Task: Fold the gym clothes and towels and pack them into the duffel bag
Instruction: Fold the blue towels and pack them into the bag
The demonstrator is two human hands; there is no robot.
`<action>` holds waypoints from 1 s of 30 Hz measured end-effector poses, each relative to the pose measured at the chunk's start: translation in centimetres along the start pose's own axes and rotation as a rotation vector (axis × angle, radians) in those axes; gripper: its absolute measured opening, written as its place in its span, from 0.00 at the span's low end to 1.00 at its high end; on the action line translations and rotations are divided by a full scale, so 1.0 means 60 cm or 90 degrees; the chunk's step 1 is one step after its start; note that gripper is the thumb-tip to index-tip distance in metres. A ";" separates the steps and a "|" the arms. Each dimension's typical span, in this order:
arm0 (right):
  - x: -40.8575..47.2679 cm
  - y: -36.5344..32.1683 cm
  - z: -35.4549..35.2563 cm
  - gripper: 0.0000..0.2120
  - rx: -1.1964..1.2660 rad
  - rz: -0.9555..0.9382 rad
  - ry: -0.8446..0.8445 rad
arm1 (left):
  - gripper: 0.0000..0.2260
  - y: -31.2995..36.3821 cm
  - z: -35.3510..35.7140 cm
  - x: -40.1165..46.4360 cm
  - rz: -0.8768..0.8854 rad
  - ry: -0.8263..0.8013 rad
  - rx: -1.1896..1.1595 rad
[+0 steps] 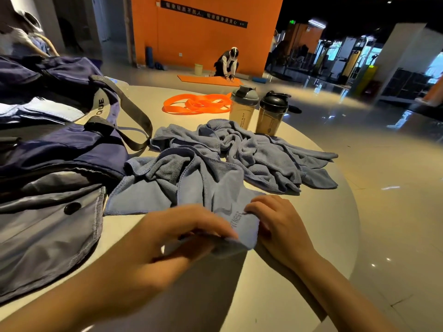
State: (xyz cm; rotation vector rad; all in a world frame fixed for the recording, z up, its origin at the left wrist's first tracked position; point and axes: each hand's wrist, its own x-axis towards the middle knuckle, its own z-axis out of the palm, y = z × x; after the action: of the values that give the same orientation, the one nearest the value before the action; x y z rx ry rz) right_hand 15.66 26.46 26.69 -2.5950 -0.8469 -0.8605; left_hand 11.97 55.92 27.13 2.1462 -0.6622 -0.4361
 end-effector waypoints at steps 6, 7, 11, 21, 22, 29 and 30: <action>0.003 0.020 0.004 0.10 0.005 0.208 -0.042 | 0.19 0.064 -0.043 -0.091 0.260 0.355 -0.140; 0.004 0.021 0.004 0.09 0.010 0.229 -0.048 | 0.14 0.054 -0.047 -0.090 0.264 0.361 -0.159; 0.009 0.017 -0.007 0.07 0.100 0.323 -0.029 | 0.12 0.025 -0.071 -0.110 0.152 0.390 -0.044; 0.149 0.001 -0.156 0.05 0.496 0.423 0.192 | 0.08 0.085 -0.202 -0.061 0.102 0.580 0.090; 0.178 -0.001 -0.178 0.07 0.517 0.413 0.208 | 0.11 0.098 -0.228 -0.047 0.116 0.615 0.095; 0.374 -0.003 -0.331 0.12 0.421 0.295 0.273 | 0.21 0.237 -0.370 0.028 0.183 0.798 0.048; 0.392 -0.007 -0.351 0.13 0.404 0.281 0.289 | 0.21 0.257 -0.386 0.030 0.183 0.806 0.075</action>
State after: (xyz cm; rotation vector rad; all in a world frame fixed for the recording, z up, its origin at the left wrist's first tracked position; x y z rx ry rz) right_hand 21.16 28.28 57.70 -1.8241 -0.3175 -0.8258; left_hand 20.62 61.09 53.15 1.8913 -0.2192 1.0703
